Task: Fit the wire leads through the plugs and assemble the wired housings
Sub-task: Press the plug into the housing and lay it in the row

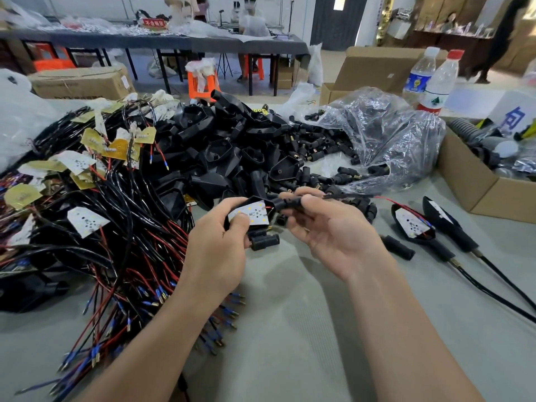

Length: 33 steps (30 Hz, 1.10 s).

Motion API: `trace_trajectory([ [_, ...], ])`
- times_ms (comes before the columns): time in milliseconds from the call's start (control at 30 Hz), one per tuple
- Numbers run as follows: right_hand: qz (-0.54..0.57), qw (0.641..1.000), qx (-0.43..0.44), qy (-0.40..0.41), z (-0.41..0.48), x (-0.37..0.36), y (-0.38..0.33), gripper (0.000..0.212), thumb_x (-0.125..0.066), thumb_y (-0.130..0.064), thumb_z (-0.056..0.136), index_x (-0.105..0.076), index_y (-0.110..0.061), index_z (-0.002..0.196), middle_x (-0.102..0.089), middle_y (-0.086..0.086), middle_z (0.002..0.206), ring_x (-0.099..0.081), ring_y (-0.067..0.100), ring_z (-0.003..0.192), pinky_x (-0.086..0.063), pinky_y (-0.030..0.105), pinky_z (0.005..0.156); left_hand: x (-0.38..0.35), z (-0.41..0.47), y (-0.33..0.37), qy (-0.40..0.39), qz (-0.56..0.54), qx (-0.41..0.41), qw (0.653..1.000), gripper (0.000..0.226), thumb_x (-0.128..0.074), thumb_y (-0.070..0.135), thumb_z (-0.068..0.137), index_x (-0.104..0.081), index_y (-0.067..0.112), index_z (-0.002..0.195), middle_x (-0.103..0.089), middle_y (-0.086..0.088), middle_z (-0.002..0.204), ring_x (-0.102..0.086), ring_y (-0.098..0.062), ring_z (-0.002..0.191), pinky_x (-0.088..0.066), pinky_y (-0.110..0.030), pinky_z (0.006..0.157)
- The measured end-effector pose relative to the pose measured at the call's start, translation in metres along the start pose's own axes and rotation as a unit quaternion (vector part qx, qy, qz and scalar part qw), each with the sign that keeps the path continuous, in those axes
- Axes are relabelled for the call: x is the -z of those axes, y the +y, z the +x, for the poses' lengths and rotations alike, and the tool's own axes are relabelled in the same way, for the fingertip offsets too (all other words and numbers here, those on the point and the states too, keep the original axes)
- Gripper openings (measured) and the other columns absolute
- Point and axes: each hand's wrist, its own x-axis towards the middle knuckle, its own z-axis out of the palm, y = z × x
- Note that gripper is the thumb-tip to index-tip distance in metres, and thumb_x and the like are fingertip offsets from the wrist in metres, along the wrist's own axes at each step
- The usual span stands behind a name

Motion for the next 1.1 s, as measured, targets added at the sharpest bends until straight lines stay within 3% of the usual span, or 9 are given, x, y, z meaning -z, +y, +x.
trace_trajectory([
  [133, -0.015, 1.000, 0.010, -0.015, -0.0009, -0.0013, 0.0016, 0.020, -0.056, 0.005, 0.096, -0.070, -0.010, 0.096, -0.077, 0.008, 0.092, -0.071, 0.015, 0.073, -0.059, 0.024, 0.070, 0.0030, 0.0043, -0.0035, -0.026, -0.039, 0.024, 0.999, 0.030, -0.048, 0.020, 0.106, -0.070, 0.039, 0.112, -0.059, 0.006, 0.060, -0.052, -0.012, 0.059, -0.042, -0.035, 0.056],
  [300, -0.018, 0.999, 0.016, -0.043, -0.0029, 0.0005, -0.0005, 0.032, -0.051, 0.017, 0.093, -0.069, -0.009, 0.097, -0.077, 0.008, 0.090, -0.073, 0.014, 0.078, -0.062, 0.027, 0.080, 0.0028, 0.0033, -0.0009, -0.034, -0.039, 0.007, 0.999, 0.018, -0.060, 0.032, 0.094, -0.070, 0.046, 0.101, -0.061, 0.016, 0.061, -0.053, -0.004, 0.055, -0.045, -0.030, 0.058],
  [400, -0.021, 0.998, 0.025, -0.052, -0.0033, -0.0002, -0.0003, 0.037, -0.047, 0.020, 0.091, -0.069, -0.009, 0.096, -0.077, 0.006, 0.088, -0.073, 0.014, 0.082, -0.060, 0.030, 0.084, 0.0039, 0.0035, -0.0008, -0.035, -0.020, 0.011, 0.999, 0.023, -0.065, 0.023, 0.098, -0.069, 0.045, 0.099, -0.060, 0.016, 0.059, -0.050, -0.006, 0.053, -0.045, -0.029, 0.057],
  [533, -0.028, 0.997, 0.046, -0.062, -0.0024, -0.0002, 0.0014, 0.044, -0.040, 0.025, 0.089, -0.066, -0.010, 0.095, -0.077, 0.005, 0.094, -0.071, 0.014, 0.088, -0.056, 0.031, 0.088, 0.0038, 0.0005, -0.0006, -0.037, 0.043, 0.002, 0.998, 0.016, -0.063, 0.032, 0.098, -0.066, 0.047, 0.099, -0.065, 0.020, 0.068, -0.053, -0.001, 0.053, -0.042, -0.017, 0.052],
  [667, -0.008, 0.997, 0.048, -0.053, -0.0019, -0.0005, 0.0024, 0.039, -0.044, 0.021, 0.091, -0.067, -0.010, 0.097, -0.076, 0.007, 0.094, -0.071, 0.016, 0.088, -0.058, 0.031, 0.086, 0.0032, -0.0007, 0.0005, -0.044, 0.050, -0.005, 0.998, 0.019, -0.062, 0.035, 0.098, -0.064, 0.054, 0.096, -0.065, 0.020, 0.066, -0.050, 0.000, 0.050, -0.039, -0.017, 0.050],
  [833, -0.052, 0.997, 0.060, -0.013, -0.0022, -0.0001, 0.0014, 0.017, -0.061, 0.006, 0.093, -0.070, -0.009, 0.094, -0.075, 0.008, 0.089, -0.068, 0.016, 0.074, -0.057, 0.023, 0.065, 0.0033, -0.0005, 0.0035, -0.039, 0.020, -0.016, 0.999, 0.034, -0.063, 0.030, 0.097, -0.064, 0.063, 0.092, -0.061, 0.020, 0.060, -0.048, 0.000, 0.049, -0.042, -0.018, 0.048],
  [933, -0.065, 0.996, 0.066, -0.014, -0.0028, -0.0008, 0.0008, 0.017, -0.062, 0.007, 0.091, -0.070, -0.008, 0.093, -0.073, 0.009, 0.087, -0.067, 0.015, 0.071, -0.055, 0.023, 0.063, 0.0012, -0.0001, 0.0043, -0.028, -0.029, -0.002, 0.999, 0.024, -0.062, 0.034, 0.090, -0.068, 0.057, 0.094, -0.057, 0.015, 0.056, -0.045, -0.007, 0.051, -0.042, -0.028, 0.052],
  [1100, -0.064, 0.996, 0.052, -0.014, -0.0064, -0.0013, -0.0025, 0.023, -0.062, 0.010, 0.089, -0.073, -0.011, 0.087, -0.073, 0.010, 0.085, -0.068, 0.016, 0.067, -0.057, 0.023, 0.064, 0.0006, 0.0006, 0.0045, -0.016, -0.073, 0.031, 0.997, 0.030, -0.062, 0.021, 0.100, -0.073, 0.048, 0.093, -0.055, 0.009, 0.056, -0.047, -0.008, 0.053, -0.042, -0.025, 0.051],
])
